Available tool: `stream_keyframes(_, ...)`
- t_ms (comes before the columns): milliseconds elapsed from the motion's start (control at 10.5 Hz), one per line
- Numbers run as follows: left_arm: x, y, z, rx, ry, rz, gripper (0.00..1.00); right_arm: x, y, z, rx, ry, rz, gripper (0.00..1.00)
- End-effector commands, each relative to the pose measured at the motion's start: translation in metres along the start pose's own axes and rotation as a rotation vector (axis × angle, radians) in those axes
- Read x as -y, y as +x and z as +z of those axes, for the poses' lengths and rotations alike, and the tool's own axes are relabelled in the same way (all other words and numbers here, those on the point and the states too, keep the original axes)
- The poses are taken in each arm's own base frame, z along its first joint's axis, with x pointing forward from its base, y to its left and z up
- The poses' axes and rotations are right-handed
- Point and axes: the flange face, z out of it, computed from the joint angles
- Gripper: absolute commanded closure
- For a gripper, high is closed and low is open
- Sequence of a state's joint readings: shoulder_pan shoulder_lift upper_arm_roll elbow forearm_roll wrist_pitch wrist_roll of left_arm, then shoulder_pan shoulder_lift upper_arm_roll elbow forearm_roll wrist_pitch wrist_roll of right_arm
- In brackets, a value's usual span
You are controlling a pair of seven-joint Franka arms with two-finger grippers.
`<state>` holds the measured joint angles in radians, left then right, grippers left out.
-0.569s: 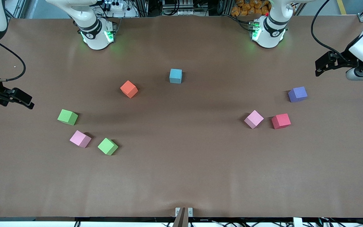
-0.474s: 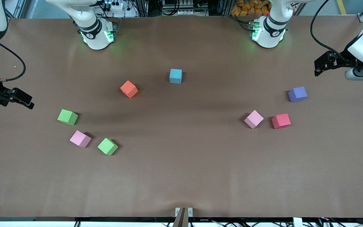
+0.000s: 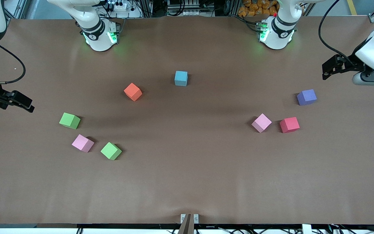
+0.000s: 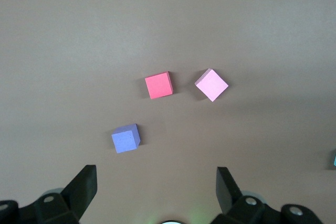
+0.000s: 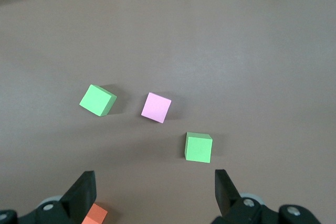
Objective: Arrange blocks into number 1
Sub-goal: 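Reach the left gripper down to the pink cube beside the crimson cube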
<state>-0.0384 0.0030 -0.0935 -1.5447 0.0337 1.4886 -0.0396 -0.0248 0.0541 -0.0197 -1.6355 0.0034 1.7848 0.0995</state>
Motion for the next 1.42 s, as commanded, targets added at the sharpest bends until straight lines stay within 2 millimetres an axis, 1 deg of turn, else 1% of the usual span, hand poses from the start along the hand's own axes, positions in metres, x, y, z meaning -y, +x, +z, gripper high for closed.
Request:
stream_keyframes(0, -0.020, 0.029, 0.035, 0.040, -0.015, 0.038, 0.00, -0.001, 0.001, -0.004, 0.002, -0.010, 0.010, 0.00)
stream_keyframes(95, -0.024, 0.043, 0.057, 0.063, -0.024, 0.022, 0.00, -0.001, 0.001, -0.004, 0.002, -0.010, 0.010, 0.00)
stream_keyframes(190, -0.035, 0.056, 0.082, 0.093, -0.031, 0.005, 0.00, -0.001, 0.002, -0.004, 0.002, -0.010, 0.012, 0.00)
stream_keyframes(285, -0.049, 0.068, 0.110, 0.116, -0.053, -0.009, 0.00, 0.000, 0.002, -0.003, 0.005, -0.009, 0.011, 0.00)
stream_keyframes(379, -0.056, 0.080, 0.140, 0.159, -0.077, -0.055, 0.00, -0.001, 0.001, -0.002, 0.011, -0.009, 0.011, 0.00)
stream_keyframes(474, -0.075, 0.087, 0.169, 0.186, -0.069, -0.105, 0.00, -0.001, 0.001, -0.002, 0.014, -0.010, 0.012, 0.00)
stream_keyframes(569, -0.096, 0.086, 0.196, 0.192, -0.060, -0.137, 0.00, 0.000, 0.001, -0.002, 0.015, -0.008, 0.013, 0.00)
stream_keyframes(664, -0.110, 0.081, 0.219, 0.198, -0.050, -0.166, 0.00, 0.000, 0.001, -0.002, 0.015, -0.008, 0.011, 0.00)
stream_keyframes(759, -0.114, 0.078, 0.235, 0.189, -0.047, -0.217, 0.00, -0.002, 0.001, -0.002, 0.015, -0.008, 0.014, 0.00)
stream_keyframes(949, -0.136, 0.064, 0.275, 0.177, -0.020, -0.330, 0.00, -0.001, 0.000, -0.004, 0.013, -0.008, 0.011, 0.00)
stream_keyframes(1043, -0.139, 0.059, 0.293, 0.164, -0.016, -0.411, 0.00, 0.000, 0.000, -0.003, 0.015, -0.008, 0.010, 0.00)
stream_keyframes(1138, -0.136, 0.053, 0.309, 0.165, -0.012, -0.466, 0.00, 0.000, 0.001, -0.003, 0.013, -0.008, 0.011, 0.00)
stream_keyframes(1328, -0.125, 0.042, 0.333, 0.162, -0.005, -0.561, 0.00, 0.000, 0.000, -0.003, 0.012, -0.007, 0.010, 0.00)
